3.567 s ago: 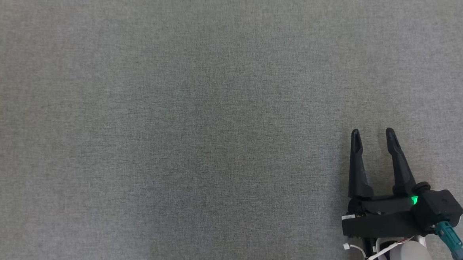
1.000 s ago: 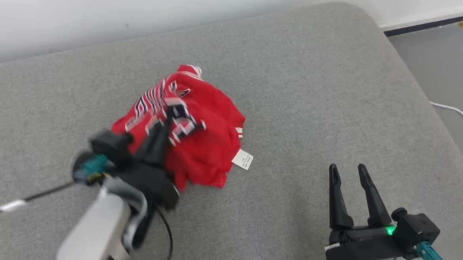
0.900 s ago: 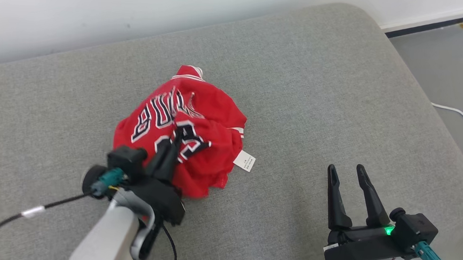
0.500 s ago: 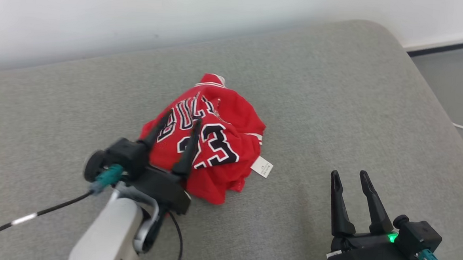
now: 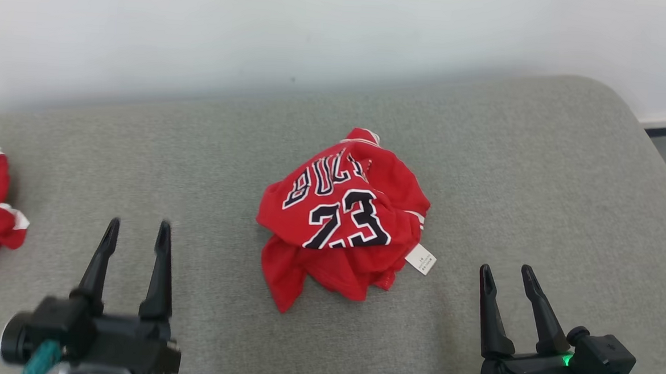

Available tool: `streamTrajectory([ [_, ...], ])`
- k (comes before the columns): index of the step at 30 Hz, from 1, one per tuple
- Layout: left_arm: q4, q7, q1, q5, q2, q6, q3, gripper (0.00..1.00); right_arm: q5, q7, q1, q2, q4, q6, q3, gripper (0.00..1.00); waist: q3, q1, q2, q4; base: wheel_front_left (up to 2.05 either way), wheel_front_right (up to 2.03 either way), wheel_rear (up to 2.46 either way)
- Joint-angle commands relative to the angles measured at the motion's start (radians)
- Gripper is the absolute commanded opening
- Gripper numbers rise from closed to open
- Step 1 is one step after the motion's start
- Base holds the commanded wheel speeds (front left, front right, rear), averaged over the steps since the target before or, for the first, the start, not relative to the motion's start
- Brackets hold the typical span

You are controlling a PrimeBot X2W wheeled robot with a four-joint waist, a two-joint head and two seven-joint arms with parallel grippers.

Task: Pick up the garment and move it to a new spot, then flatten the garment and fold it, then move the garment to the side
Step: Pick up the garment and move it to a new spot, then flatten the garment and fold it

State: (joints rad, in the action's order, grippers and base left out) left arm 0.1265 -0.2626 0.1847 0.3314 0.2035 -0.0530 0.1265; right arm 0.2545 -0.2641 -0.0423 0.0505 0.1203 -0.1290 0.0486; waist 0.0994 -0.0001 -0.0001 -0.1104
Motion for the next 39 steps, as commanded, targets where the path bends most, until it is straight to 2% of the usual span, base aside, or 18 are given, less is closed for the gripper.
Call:
streamTrajectory([
  [1, -0.028, -0.003, -0.058, -0.045, -0.012, 0.004, -0.025, 1.00, -0.005, -0.001, 0.013, 0.000, 0.005, -0.003, 0.000, 1.00, -0.026, 0.0001, 0.0001, 0.030, 0.00, 0.00, 0.00],
  [7, -0.072, -0.003, -0.182, -0.149, -0.053, 0.020, -0.082, 1.00, -0.013, -0.001, 0.029, -0.001, 0.019, -0.003, 0.001, 1.00, -0.048, 0.0001, 0.0001, 0.046, 0.00, 0.00, 0.00],
  [19, -0.030, -0.003, -0.272, -0.203, -0.128, -0.014, -0.165, 1.00, -0.024, -0.001, 0.052, -0.001, 0.052, -0.003, -0.003, 1.00, -0.071, 0.0001, 0.0001, 0.069, 0.00, 0.00, 0.00],
  [29, -0.005, -0.003, -0.279, -0.248, -0.149, -0.025, -0.179, 1.00, -0.032, -0.001, 0.064, -0.001, 0.081, -0.003, -0.002, 1.00, -0.065, 0.0001, 0.0001, 0.093, 0.00, 0.00, 0.00],
  [39, 0.014, -0.003, -0.289, -0.256, -0.154, -0.010, -0.173, 1.00, -0.036, -0.001, 0.064, -0.001, 0.097, -0.003, 0.007, 1.00, -0.056, 0.0001, 0.0001, 0.097, 0.00, 0.00, 0.00],
])
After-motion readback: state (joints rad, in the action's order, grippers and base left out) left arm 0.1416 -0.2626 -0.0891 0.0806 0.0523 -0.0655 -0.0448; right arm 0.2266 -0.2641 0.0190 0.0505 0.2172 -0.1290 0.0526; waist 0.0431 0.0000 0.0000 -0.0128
